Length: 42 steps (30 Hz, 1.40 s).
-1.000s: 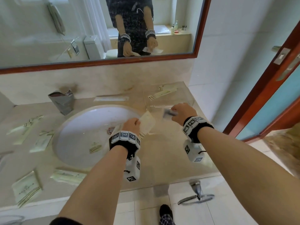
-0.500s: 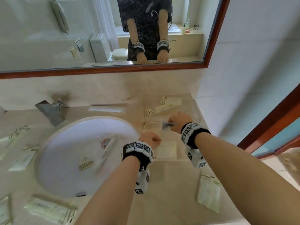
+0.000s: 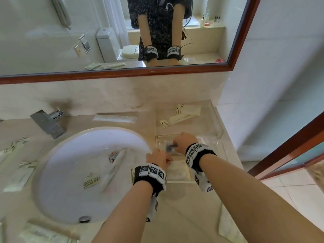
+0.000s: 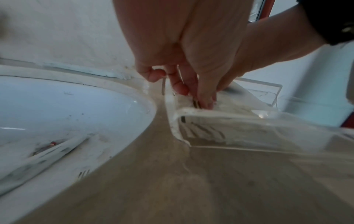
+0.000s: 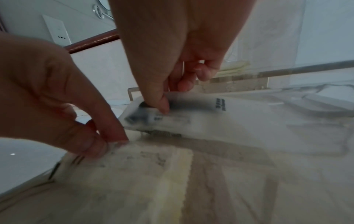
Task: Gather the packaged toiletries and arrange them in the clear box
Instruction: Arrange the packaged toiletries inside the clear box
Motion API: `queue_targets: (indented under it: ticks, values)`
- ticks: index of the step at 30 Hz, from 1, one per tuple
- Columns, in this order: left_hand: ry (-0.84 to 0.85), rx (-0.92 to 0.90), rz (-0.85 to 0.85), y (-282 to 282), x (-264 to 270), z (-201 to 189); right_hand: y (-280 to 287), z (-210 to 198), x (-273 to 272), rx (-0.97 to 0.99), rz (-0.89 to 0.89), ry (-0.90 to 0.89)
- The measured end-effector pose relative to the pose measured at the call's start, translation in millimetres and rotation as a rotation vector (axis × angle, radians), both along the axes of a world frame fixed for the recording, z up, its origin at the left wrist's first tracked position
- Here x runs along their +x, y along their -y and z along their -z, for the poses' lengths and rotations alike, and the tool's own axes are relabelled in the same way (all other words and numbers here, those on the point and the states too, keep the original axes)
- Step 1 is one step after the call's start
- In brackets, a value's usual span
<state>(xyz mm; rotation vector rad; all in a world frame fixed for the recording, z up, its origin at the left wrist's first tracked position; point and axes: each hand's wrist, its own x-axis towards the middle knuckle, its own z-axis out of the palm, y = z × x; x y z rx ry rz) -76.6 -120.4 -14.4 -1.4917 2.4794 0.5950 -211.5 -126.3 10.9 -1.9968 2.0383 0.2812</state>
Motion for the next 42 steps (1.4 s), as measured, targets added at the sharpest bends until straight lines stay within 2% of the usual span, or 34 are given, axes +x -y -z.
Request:
queue_targets:
  ticks: [5,9,19,24,27,32,35,38,42]
  values:
    - [-0.07,-0.083,0.014,-3,3,5,9,4,3,-0.053,-0.001,0.096]
    - [-0.173,0.006,-0.001,-4,5,4,12,7,-1,-0.053,0.013,0.144]
    - [-0.063,0.094,0.1,-7,7,-7,14,10,0,-0.04,-0.038,0.182]
    - [-0.058,0.04,0.132,-10,9,-4,17,1,-4,-0.003,-0.08,0.162]
    - [-0.048,0.006,0.125,-4,11,-11,19,-5,-9,-0.078,-0.042,0.209]
    - [-0.258,-0.214,-0.07,22,13,-35,22,-24,-24,-0.32,0.083,0.199]
    - [-0.33,-0.349,-0.11,49,2,-49,29,-27,-37,-0.42,0.17,0.197]
    - [-0.27,-0.379,-0.066,76,-16,-60,36,-23,-51,-0.44,0.217,0.227]
    - [-0.134,-0.255,-0.075,100,-41,-62,48,-14,-68,-0.345,0.205,0.21]
